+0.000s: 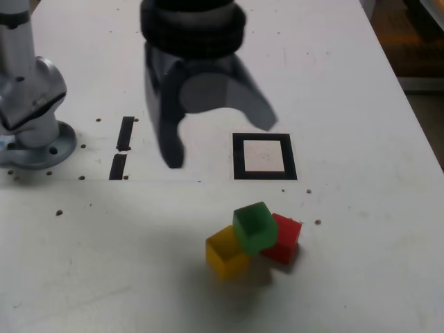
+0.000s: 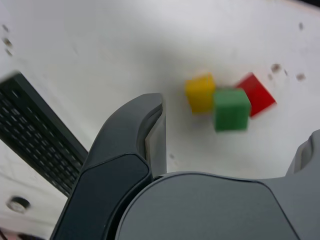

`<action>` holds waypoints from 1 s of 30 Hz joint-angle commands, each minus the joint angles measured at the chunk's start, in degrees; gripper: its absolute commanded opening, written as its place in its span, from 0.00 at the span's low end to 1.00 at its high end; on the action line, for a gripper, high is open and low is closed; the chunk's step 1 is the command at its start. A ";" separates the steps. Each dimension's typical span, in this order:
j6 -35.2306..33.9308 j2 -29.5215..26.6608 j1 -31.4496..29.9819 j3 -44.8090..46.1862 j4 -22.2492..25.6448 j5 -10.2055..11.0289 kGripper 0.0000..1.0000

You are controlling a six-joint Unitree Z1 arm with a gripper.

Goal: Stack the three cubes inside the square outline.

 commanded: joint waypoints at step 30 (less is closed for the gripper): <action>-3.18 13.68 -0.68 5.57 -13.91 -1.75 0.82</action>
